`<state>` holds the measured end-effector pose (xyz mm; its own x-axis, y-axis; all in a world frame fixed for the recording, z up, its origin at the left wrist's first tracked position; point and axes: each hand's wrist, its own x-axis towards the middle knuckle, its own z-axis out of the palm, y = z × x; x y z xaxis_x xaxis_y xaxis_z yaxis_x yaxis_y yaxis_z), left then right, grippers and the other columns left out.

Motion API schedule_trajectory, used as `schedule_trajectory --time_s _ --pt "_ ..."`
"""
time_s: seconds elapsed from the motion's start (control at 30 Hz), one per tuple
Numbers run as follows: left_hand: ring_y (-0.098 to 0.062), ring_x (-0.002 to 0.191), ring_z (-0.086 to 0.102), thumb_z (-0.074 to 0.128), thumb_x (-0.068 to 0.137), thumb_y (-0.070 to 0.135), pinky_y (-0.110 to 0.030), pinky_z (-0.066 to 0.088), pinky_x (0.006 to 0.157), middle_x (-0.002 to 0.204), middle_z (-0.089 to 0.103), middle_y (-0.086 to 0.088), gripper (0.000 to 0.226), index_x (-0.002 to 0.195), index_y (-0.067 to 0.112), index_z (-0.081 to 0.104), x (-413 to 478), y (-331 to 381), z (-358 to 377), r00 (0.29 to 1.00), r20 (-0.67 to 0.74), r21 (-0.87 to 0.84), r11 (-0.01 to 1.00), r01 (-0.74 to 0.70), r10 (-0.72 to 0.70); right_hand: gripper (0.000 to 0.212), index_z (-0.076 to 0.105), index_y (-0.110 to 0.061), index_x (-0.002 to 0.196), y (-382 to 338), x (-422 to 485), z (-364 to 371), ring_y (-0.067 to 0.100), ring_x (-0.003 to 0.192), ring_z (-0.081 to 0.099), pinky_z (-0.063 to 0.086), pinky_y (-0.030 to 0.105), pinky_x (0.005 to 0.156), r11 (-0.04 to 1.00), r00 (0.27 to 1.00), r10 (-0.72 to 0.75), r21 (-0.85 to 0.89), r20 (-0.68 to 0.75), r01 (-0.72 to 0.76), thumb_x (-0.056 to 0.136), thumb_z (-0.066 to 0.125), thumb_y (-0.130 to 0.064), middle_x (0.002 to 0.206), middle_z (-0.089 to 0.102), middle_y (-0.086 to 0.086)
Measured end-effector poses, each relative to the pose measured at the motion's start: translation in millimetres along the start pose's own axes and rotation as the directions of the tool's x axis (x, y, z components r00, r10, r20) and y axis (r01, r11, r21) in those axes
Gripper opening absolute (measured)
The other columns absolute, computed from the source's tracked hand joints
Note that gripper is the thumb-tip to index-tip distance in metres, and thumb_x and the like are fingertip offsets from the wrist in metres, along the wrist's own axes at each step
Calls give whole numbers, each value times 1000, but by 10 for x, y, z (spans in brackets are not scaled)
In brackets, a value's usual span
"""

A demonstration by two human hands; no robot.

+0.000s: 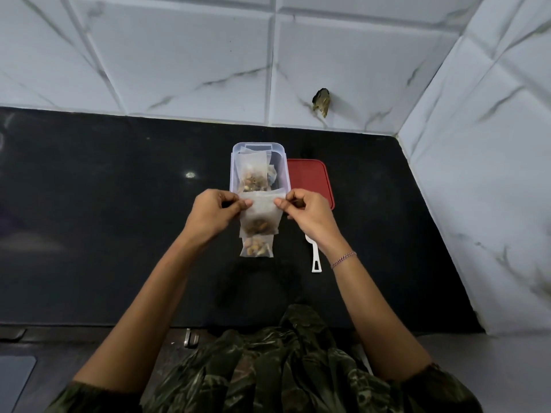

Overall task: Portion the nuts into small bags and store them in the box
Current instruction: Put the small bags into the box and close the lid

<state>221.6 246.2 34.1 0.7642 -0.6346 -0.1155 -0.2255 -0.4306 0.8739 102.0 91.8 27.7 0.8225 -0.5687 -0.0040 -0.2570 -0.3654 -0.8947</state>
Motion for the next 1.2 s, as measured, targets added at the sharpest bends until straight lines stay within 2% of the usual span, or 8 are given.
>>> schedule_trajectory --time_s 0.2,0.33,0.5,0.63,0.77,0.93,1.07,1.2 --pt "-14 71 64 68 88 27 -40 54 81 74 70 -7 19 83 10 74 295 113 -38 993 -105 -20 999 -49 47 15 64 -18 75 -73 340 -3 2 64 63 57 26 69 998 997 -37 57 -75 41 87 65 -27 73 65 -8" --pt "-11 67 60 69 87 30 -36 53 72 69 68 -2 22 83 9 75 506 185 -28 983 -168 21 997 -70 73 16 69 -12 88 -63 590 10 11 73 68 58 36 73 998 995 -27 62 -98 34 89 63 -27 84 70 0" --pt "4 48 51 71 85 29 -6 35 47 61 60 7 17 77 14 70 778 196 -14 972 -219 109 992 -57 80 14 69 -12 90 -21 885 58 15 73 69 58 40 73 998 994 -2 63 -107 9 89 63 -25 82 70 3" --pt "-11 70 64 73 84 20 -19 51 69 78 67 -1 20 101 11 70 1007 122 -8 965 -253 133 991 -31 64 13 69 -10 91 26 1116 181 13 67 69 59 38 70 999 993 50 -5 -110 -51 89 63 -22 80 68 2" --pt "-13 72 66 70 85 10 -28 56 77 84 67 -4 23 108 6 68 1228 60 1 964 -260 139 990 -26 62 12 70 -9 88 80 1342 337 14 62 69 59 33 67 994 991 64 -77 -117 -73 89 64 -20 73 68 1" --pt "-11 85 60 69 84 5 -16 47 77 110 61 -6 41 123 8 59 1430 50 2 939 -319 212 975 -59 126 16 69 -5 90 76 1623 462 19 65 71 58 35 66 988 984 124 -72 -127 -133 89 64 -20 74 70 8" --pt "-19 99 61 69 84 7 -28 50 87 125 52 -10 46 128 8 56 1458 11 138 959 -200 436 895 -97 201 18 69 -4 84 120 1759 534 23 71 69 57 43 69 970 984 90 -209 -155 -122 89 64 -21 79 70 11" --pt "-27 117 49 59 91 7 -37 46 90 129 50 -12 34 124 2 58 1444 9 250 991 -6 651 753 -96 132 16 65 -5 93 68 1716 543 21 83 62 52 35 76 888 994 -16 -458 -106 -35 92 59 -19 93 65 10"
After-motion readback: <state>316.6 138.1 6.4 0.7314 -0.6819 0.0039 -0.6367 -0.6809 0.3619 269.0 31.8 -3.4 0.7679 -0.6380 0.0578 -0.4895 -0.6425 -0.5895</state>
